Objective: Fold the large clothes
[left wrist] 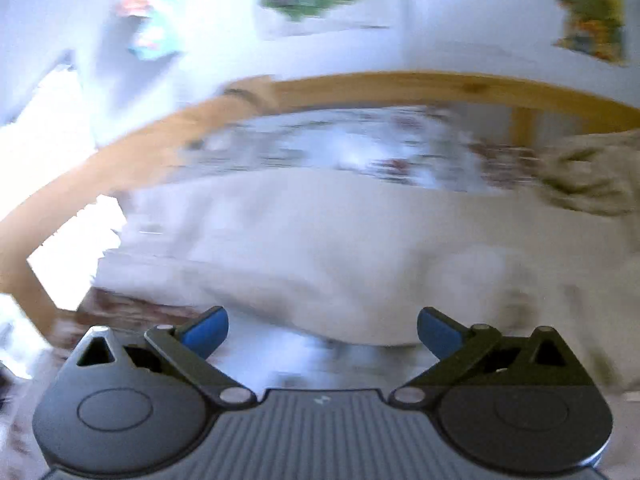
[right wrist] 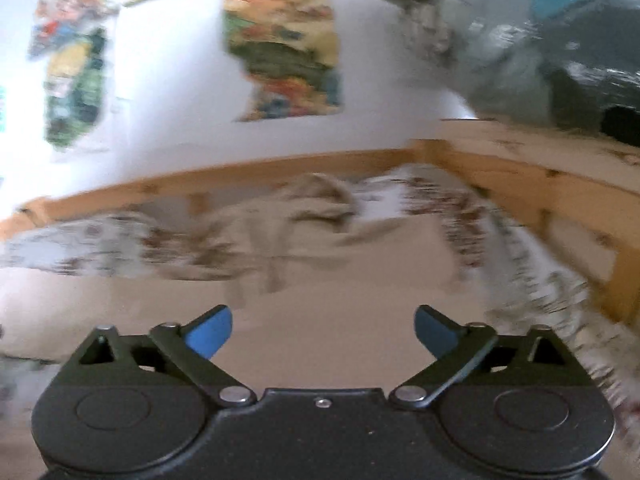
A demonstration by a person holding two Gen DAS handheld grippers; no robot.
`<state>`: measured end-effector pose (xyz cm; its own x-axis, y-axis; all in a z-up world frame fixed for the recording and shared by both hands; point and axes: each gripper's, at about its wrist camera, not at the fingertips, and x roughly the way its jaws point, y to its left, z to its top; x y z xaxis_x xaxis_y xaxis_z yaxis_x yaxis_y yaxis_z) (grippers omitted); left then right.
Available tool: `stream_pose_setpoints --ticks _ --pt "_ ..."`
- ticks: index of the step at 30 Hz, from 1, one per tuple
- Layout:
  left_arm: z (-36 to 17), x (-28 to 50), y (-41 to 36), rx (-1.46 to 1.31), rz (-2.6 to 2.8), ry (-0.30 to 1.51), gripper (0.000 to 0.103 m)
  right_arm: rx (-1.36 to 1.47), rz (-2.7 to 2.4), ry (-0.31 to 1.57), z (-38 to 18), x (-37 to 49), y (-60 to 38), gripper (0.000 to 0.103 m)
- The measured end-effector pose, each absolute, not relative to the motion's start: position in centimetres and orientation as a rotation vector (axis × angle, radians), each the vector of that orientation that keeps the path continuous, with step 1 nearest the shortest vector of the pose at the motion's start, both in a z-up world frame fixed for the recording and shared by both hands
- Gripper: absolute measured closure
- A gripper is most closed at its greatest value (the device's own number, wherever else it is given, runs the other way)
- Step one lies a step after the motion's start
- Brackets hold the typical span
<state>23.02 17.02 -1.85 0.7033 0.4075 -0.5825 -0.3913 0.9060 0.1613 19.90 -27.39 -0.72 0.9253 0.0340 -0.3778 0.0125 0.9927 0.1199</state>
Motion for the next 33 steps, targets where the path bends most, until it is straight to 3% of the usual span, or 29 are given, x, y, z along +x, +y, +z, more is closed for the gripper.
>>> stream_pose_setpoints --ticks 3,7,12,14,16,17,19,22,28,33 --pt "-1.4 22.5 22.1 -0.059 0.597 0.650 0.001 0.153 0.075 0.372 -0.7 16.8 -23.9 0.001" --pt "-1.5 22.5 29.3 -0.378 0.777 0.653 0.005 0.139 0.187 0.399 -2.5 14.4 -20.2 0.001" --pt "-1.8 23.3 31.9 -0.571 0.822 0.596 0.012 0.037 0.247 0.440 -4.5 15.2 -18.1 0.001" --pt "-1.8 24.3 31.2 -0.530 0.846 0.598 0.024 0.079 0.225 0.460 -4.9 16.1 -18.9 0.001" --pt "-1.8 25.0 30.4 -0.472 0.894 0.606 0.044 0.135 0.196 0.480 -5.4 16.8 -20.1 0.001" --pt "-1.7 25.2 29.9 -0.457 0.912 0.599 0.048 0.155 0.183 0.491 -5.6 17.1 -20.5 0.001" --pt "-1.4 25.1 29.1 -0.458 0.893 0.557 0.075 0.176 0.158 0.512 -6.1 17.6 -21.2 0.001" --pt "-0.5 24.6 27.9 -0.406 0.879 0.506 0.095 0.188 0.144 0.528 -6.7 17.9 -21.8 0.001" --pt "3.1 22.8 23.9 -0.290 0.780 0.360 0.099 0.180 0.166 0.523 -6.6 17.7 -21.6 0.001" --pt "8.4 21.9 15.5 -0.079 0.503 0.186 0.099 0.173 0.149 0.503 -6.3 17.4 -21.9 0.001"
